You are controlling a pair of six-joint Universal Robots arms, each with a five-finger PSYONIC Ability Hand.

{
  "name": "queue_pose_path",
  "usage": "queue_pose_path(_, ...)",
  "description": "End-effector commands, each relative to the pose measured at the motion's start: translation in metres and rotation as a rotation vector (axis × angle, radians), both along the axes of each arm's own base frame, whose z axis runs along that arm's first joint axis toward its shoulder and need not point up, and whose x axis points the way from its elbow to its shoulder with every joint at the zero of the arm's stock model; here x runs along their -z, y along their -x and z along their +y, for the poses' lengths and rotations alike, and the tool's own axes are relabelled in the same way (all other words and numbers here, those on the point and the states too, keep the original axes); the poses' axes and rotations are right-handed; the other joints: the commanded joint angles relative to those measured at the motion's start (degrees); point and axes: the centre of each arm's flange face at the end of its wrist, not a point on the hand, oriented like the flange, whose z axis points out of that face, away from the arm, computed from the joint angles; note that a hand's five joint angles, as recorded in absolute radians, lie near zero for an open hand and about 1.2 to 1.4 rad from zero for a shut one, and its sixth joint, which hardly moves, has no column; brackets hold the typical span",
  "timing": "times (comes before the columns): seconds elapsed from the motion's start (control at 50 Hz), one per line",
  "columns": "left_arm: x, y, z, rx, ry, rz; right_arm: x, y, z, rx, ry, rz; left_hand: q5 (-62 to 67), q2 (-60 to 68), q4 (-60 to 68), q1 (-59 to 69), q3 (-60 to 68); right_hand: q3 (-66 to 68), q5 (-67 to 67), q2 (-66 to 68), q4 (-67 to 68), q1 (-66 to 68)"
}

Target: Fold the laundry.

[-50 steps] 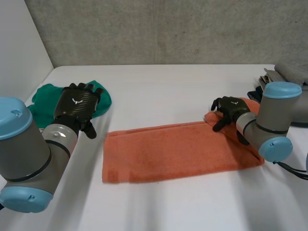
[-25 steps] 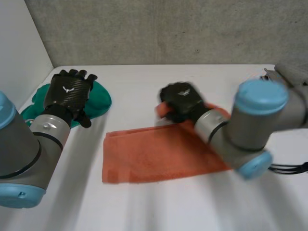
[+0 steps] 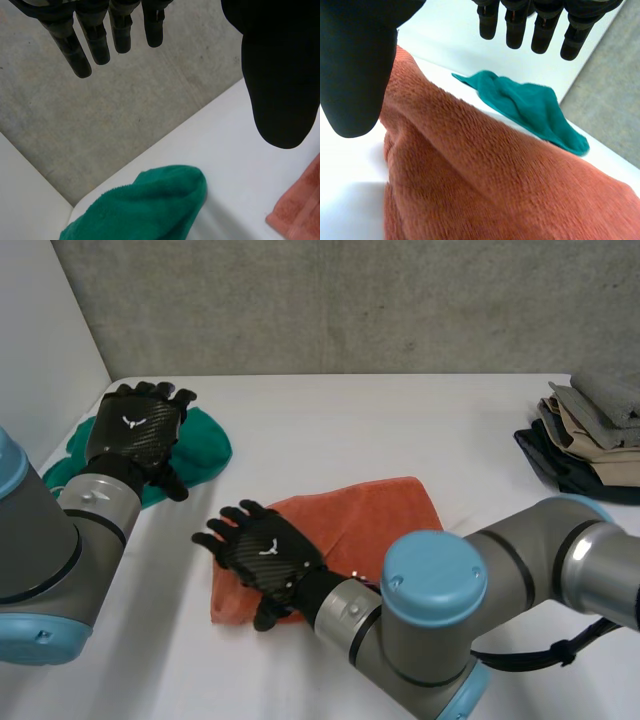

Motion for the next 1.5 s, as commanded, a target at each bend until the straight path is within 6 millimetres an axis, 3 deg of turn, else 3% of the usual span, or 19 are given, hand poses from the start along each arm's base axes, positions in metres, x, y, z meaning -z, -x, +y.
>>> queue_pose_path(0.02, -0.014, 0.012, 0.007, 0.042, 0.023, 0.072, -0.042, 0.026, -0.008, 0.126, -0.019, 0.031, -2.9, -1.9, -1.7, -0.9, -2.3, -2.7, -2.8, -2.5, -3.0, -3.1)
queue_pose_path(0.16, -0.018, 0.047, 0.031, 0.169, 0.026, 0.101, -0.048, 0.085, -0.045, 0.393, -0.054, 0.141, -2.9, -1.9, -1.7, -0.9, -2.3, -2.7, -2.8, -2.5, -3.0, -3.1)
queue_pose_path(0.26, 0.032, 0.076, 0.032, 0.229, -0.091, 0.044, -0.043, 0.114, -0.056, 0.468, -0.006, 0.206, -2.9, -1.9, -1.7, -0.9, -2.3, -2.7, -2.8, -2.5, -3.0, -3.1)
queue_pose_path(0.34, 0.052, 0.097, 0.046, 0.293, -0.125, 0.013, -0.025, 0.132, -0.063, 0.498, 0.048, 0.285, -2.8, -1.9, -1.7, -0.9, -2.2, -2.7, -2.8, -2.5, -3.0, -3.1)
queue_pose_path(0.4, 0.064, 0.106, 0.043, 0.302, -0.127, 0.002, -0.017, 0.136, -0.063, 0.496, 0.095, 0.308, -2.5, -1.5, -1.3, -0.5, -1.9, -2.7, -2.8, -2.5, -3.0, -3.1)
queue_pose_path(0.54, 0.087, 0.108, 0.023, 0.223, -0.113, -0.044, -0.003, 0.136, -0.066, 0.504, 0.125, 0.307, -2.3, -1.4, -1.1, -0.3, -1.7, 1.4, 1.3, 1.6, 1.1, 1.0)
queue_pose_path(0.66, 0.094, 0.084, -0.001, 0.076, -0.078, -0.176, 0.013, 0.14, -0.071, 0.516, 0.095, 0.331, -2.3, -1.4, -1.1, -0.3, -1.7, 7.7, 7.5, 7.8, 7.4, 7.3)
queue_pose_path(0.74, 0.102, 0.074, -0.008, 0.043, -0.071, -0.264, 0.018, 0.139, -0.076, 0.519, 0.119, 0.312, -2.6, -1.7, -1.5, -0.7, -2.0, 20.6, 20.4, 20.7, 20.3, 20.2)
queue_pose_path(0.88, 0.101, 0.066, -0.007, 0.035, -0.075, -0.28, 0.027, 0.142, -0.083, 0.537, 0.14, 0.335, -2.9, -1.9, -1.7, -0.9, -2.3, 45.0, 44.8, 45.1, 44.7, 44.6)
queue_pose_path(0.94, 0.087, 0.065, -0.003, 0.038, -0.051, -0.263, 0.027, 0.147, -0.086, 0.547, 0.161, 0.364, -2.9, -1.9, -1.7, -0.9, -2.3, 65.7, 65.5, 65.8, 65.4, 65.3)
queue_pose_path(1.04, 0.067, 0.064, 0.007, 0.048, -0.019, -0.242, 0.025, 0.164, -0.089, 0.576, 0.191, 0.426, -2.9, -1.9, -1.7, -0.9, -2.3, 67.3, 67.2, 67.5, 67.0, 66.9)
queue_pose_path(1.14, 0.043, 0.064, 0.02, 0.06, 0.025, -0.212, 0.009, 0.185, -0.098, 0.615, 0.266, 0.525, -2.9, -1.9, -1.7, -0.9, -2.3, 67.3, 67.2, 67.5, 67.0, 66.9)
queue_pose_path(1.2, 0.025, 0.061, 0.025, 0.057, 0.057, -0.176, -0.002, 0.184, -0.102, 0.609, 0.33, 0.548, -2.9, -1.9, -1.7, -0.9, -2.3, 67.3, 67.2, 67.5, 67.0, 66.9)
queue_pose_path(1.28, 0.004, 0.056, 0.03, 0.046, 0.092, -0.122, -0.028, 0.168, -0.105, 0.567, 0.485, 0.538, -2.9, -1.9, -1.7, -0.9, -2.3, 67.3, 67.2, 67.5, 67.0, 66.9)
queue_pose_path(1.34, -0.007, 0.053, 0.031, 0.04, 0.109, -0.09, -0.041, 0.13, -0.082, 0.436, 0.596, 0.485, -2.9, -1.9, -1.7, -0.9, -2.3, 67.3, 67.2, 67.5, 67.0, 66.9)
queue_pose_path(1.36, -0.007, 0.052, 0.032, 0.038, 0.109, -0.083, -0.045, 0.109, -0.064, 0.357, 0.63, 0.443, -2.9, -1.9, -1.7, -0.9, -2.3, 67.3, 67.2, 67.5, 67.0, 66.9)
queue_pose_path(1.4, -0.007, 0.05, 0.034, 0.037, 0.101, -0.076, -0.043, 0.091, -0.042, 0.261, 0.654, 0.404, -2.9, -1.9, -1.7, -0.9, -2.3, 67.3, 67.2, 67.5, 67.0, 66.9)
queue_pose_path(1.44, -0.004, 0.049, 0.035, 0.038, 0.09, -0.075, -0.024, 0.068, -0.007, 0.094, 0.662, 0.375, -2.9, -1.9, -1.7, -0.9, -2.3, 67.3, 67.2, 67.5, 67.0, 66.9)
queue_pose_path(1.5, 0.001, 0.047, 0.038, 0.039, 0.075, -0.08, 0.002, 0.056, 0.025, -0.065, 0.657, 0.358, -2.9, -1.9, -1.7, -0.9, -2.3, 67.3, 67.2, 67.5, 67.0, 66.9)
